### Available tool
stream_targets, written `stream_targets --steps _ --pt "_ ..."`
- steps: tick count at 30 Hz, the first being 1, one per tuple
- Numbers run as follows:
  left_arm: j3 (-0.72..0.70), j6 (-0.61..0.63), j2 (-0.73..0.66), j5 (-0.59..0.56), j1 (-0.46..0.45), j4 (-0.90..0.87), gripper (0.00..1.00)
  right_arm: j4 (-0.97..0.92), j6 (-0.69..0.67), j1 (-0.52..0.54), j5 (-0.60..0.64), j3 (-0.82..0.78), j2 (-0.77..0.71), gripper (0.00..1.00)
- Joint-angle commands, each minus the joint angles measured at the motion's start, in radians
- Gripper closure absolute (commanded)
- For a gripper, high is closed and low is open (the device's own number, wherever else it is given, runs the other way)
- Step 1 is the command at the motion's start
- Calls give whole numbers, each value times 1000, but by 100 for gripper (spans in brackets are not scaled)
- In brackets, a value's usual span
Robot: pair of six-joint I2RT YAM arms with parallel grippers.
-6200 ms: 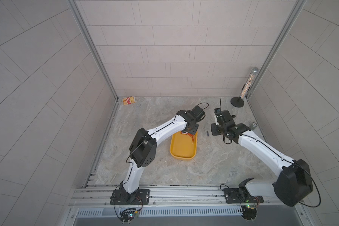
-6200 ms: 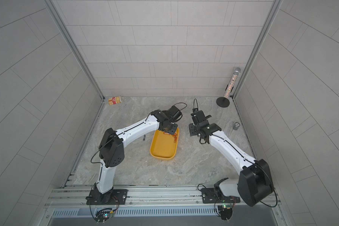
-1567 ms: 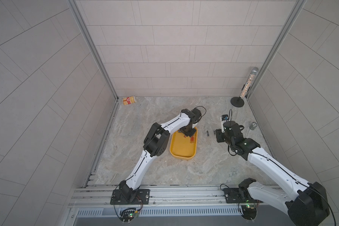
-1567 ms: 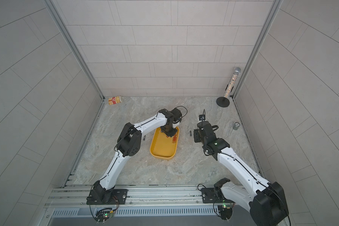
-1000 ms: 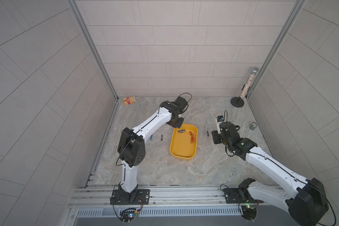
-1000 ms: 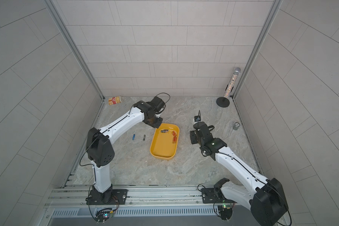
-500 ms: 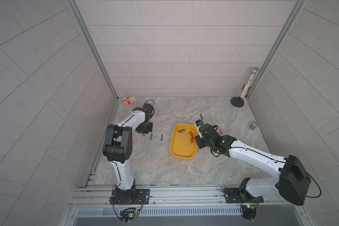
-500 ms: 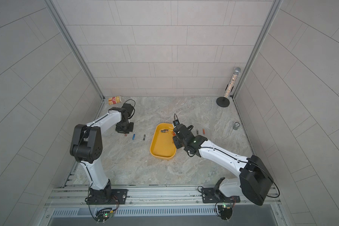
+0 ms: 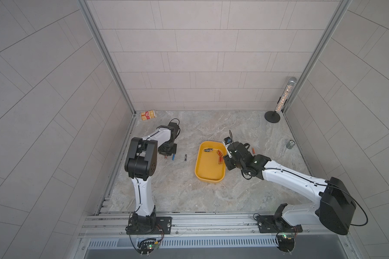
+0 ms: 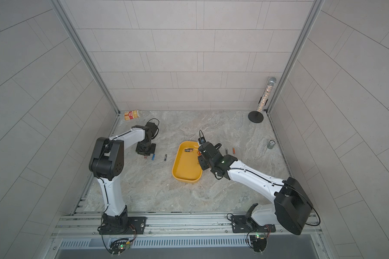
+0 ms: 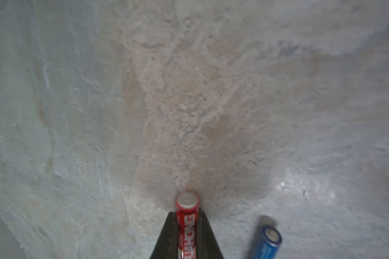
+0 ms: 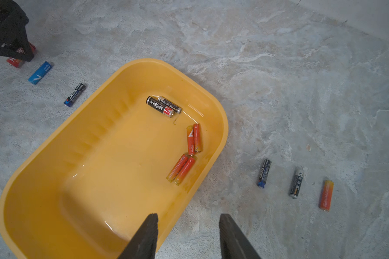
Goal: Take the batteries out of the storage box
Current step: Place the battery at the center of the board.
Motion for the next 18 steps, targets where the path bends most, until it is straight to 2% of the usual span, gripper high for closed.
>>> stream_targets --steps 1,5,8,12,18 --pt "-2 6 38 -30 0 2 92 -19 -4 5 32 7 -18 51" --pt "-5 -1 38 -28 0 6 86 -21 -12 5 40 12 -20 51" --pt "-5 -2 27 -25 -1 5 76 -23 -18 4 48 17 -25 50" --pt "-2 -6 -2 -20 0 -1 68 -35 -19 1 55 27 -35 49" --pt "18 -6 -68 -16 -2 -38 67 -127 31 -56 -39 99 -86 47"
